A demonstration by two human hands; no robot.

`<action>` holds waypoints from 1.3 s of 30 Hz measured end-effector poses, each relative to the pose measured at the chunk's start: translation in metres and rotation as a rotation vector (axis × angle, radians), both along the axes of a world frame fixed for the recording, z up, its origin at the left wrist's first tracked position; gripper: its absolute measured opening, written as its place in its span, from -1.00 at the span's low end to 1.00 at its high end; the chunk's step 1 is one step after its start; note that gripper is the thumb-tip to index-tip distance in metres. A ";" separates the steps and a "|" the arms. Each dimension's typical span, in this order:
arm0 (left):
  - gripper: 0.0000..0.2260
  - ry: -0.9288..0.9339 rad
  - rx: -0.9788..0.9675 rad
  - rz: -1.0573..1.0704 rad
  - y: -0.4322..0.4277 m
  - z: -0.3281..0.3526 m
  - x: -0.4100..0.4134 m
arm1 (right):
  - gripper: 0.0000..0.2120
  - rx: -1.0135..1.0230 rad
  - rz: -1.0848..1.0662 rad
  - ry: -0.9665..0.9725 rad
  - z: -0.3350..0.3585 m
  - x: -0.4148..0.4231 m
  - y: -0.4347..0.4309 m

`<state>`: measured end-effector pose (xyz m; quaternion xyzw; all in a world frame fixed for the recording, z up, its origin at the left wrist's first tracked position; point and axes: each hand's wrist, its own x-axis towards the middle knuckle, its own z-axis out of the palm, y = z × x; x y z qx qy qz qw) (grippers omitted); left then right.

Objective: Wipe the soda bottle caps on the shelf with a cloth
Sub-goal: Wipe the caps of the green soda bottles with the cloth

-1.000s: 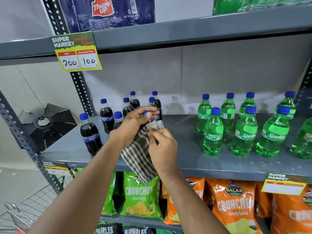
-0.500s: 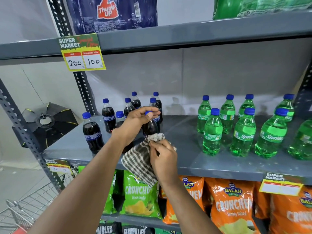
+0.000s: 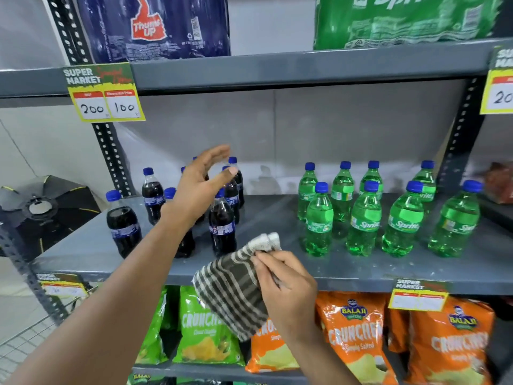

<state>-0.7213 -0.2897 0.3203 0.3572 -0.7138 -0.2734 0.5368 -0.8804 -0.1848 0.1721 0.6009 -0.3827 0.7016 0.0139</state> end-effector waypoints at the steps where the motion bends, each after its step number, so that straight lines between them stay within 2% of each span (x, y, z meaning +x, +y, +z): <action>1: -0.60 0.007 -0.049 -0.007 0.003 0.002 -0.010 | -0.85 0.000 -0.012 0.001 -0.001 -0.009 0.010; 3: -0.60 -0.002 -0.088 -0.073 0.008 0.003 -0.036 | -0.82 0.008 -0.046 0.007 -0.003 -0.029 0.026; 5: -0.63 0.020 -0.037 -0.193 0.009 0.000 -0.068 | -0.81 0.015 -0.094 0.007 -0.003 -0.048 0.037; 12: -0.72 0.192 0.372 -0.490 -0.018 -0.026 -0.144 | -0.78 0.070 -0.230 0.017 0.019 -0.114 0.047; 17: -0.74 0.189 0.435 -0.614 -0.032 -0.030 -0.163 | -0.77 0.146 -0.260 0.085 0.024 -0.141 0.019; 20: -0.73 0.226 0.477 -0.697 -0.035 -0.029 -0.168 | -0.76 0.117 -0.281 0.172 0.026 -0.140 -0.005; 26: -0.67 0.244 0.492 -0.770 -0.039 -0.031 -0.171 | -0.87 0.031 -0.342 0.282 0.041 -0.119 -0.046; 33: -0.70 0.314 0.531 -0.797 -0.045 -0.035 -0.169 | -0.67 0.061 -0.476 0.232 0.027 -0.103 -0.057; 39: -0.69 0.326 0.513 -0.791 -0.048 -0.038 -0.171 | -0.80 0.114 -0.429 0.198 -0.006 -0.103 -0.051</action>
